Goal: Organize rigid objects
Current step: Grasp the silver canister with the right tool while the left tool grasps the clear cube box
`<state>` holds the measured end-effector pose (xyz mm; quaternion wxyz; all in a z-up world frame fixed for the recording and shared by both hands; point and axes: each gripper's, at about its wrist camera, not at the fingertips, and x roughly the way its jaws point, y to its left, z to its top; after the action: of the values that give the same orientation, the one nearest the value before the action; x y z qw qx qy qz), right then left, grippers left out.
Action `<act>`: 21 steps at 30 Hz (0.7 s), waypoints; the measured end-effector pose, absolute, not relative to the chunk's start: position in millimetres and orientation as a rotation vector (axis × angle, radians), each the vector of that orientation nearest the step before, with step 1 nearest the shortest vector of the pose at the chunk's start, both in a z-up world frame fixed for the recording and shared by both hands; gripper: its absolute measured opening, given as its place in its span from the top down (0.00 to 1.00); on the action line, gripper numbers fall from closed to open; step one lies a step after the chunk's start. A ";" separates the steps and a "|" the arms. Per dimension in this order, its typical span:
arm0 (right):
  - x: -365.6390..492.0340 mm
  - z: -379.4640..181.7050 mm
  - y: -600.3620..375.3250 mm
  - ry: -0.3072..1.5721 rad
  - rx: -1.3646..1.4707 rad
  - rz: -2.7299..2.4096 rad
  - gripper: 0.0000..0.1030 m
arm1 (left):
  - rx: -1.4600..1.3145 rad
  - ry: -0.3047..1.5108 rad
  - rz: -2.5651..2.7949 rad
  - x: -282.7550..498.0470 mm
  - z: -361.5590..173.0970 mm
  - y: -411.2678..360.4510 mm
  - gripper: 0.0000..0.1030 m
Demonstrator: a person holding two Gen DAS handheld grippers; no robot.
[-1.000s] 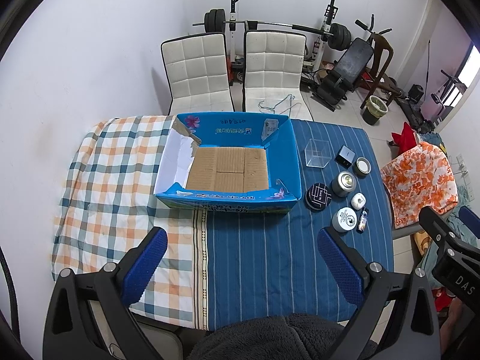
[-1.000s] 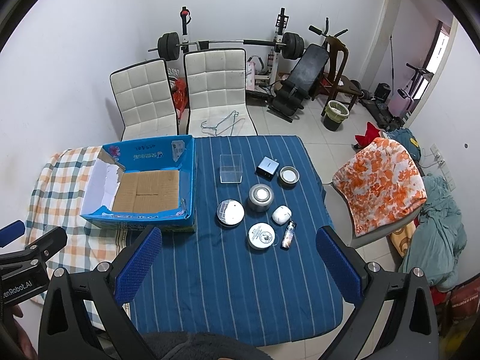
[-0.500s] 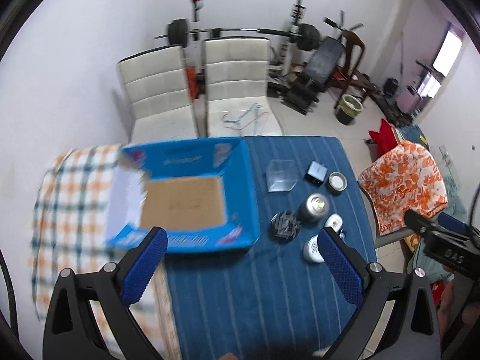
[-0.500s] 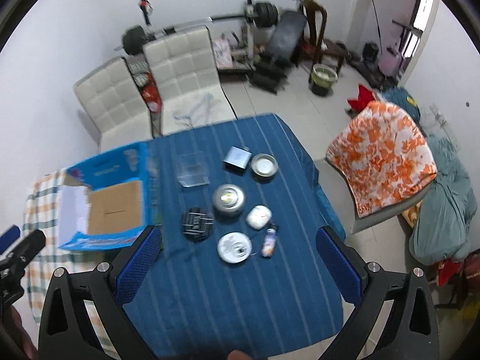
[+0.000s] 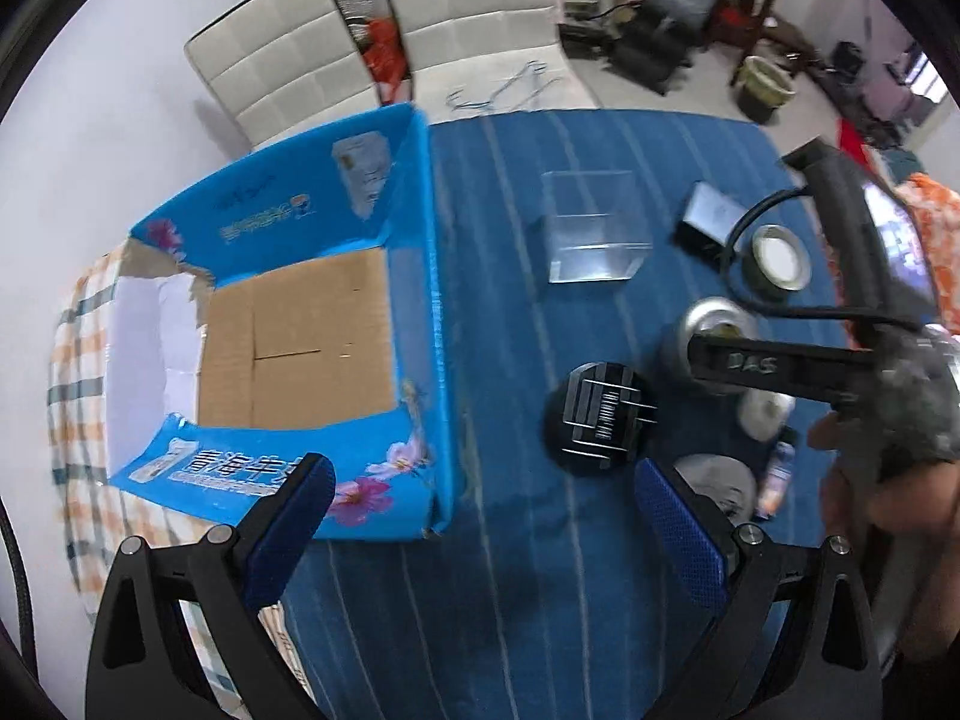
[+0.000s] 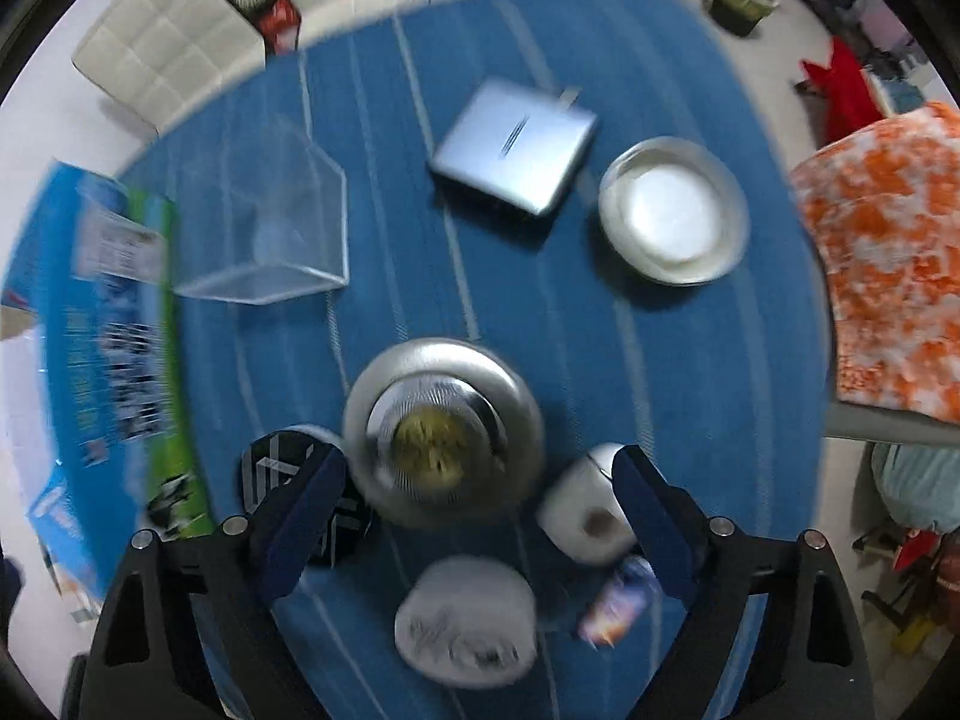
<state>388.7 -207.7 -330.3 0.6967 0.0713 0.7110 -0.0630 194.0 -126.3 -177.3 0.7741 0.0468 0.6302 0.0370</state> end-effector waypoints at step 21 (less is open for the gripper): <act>421.2 -330.4 -294.3 1.607 0.281 -0.204 0.31 | -0.010 1.507 0.029 360.2 -236.9 -181.0 0.00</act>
<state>421.2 -294.3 -330.3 0.6807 0.1253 0.7161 -0.0908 360.2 -181.0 -236.9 0.7291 -0.0047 0.6842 0.0129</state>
